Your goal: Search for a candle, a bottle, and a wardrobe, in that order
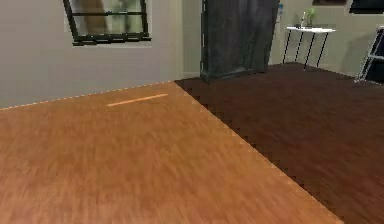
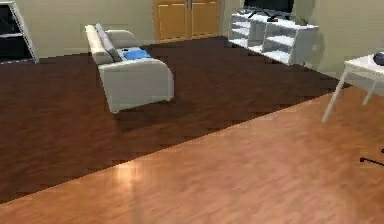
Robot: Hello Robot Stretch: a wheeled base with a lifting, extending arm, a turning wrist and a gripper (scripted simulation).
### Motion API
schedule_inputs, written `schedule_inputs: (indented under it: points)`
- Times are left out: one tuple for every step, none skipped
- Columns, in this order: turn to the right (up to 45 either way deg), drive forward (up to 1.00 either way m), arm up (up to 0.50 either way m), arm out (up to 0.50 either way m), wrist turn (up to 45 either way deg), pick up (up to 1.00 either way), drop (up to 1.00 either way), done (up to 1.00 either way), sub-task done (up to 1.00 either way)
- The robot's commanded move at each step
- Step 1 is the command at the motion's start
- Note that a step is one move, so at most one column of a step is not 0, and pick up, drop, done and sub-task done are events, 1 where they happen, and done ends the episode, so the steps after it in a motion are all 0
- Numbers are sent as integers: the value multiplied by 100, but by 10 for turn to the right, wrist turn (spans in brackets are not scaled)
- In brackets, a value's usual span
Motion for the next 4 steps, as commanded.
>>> schedule_inputs:
  points:
    - [0, 100, 0, 0, 0, 0, 0, 0, 0]
    - [0, 100, 0, 0, 0, 0, 0, 0, 0]
    - [0, 95, 0, 0, 0, 0, 0, 0, 0]
    - [300, 0, 0, 0, 0, 0, 0, 0, 0]
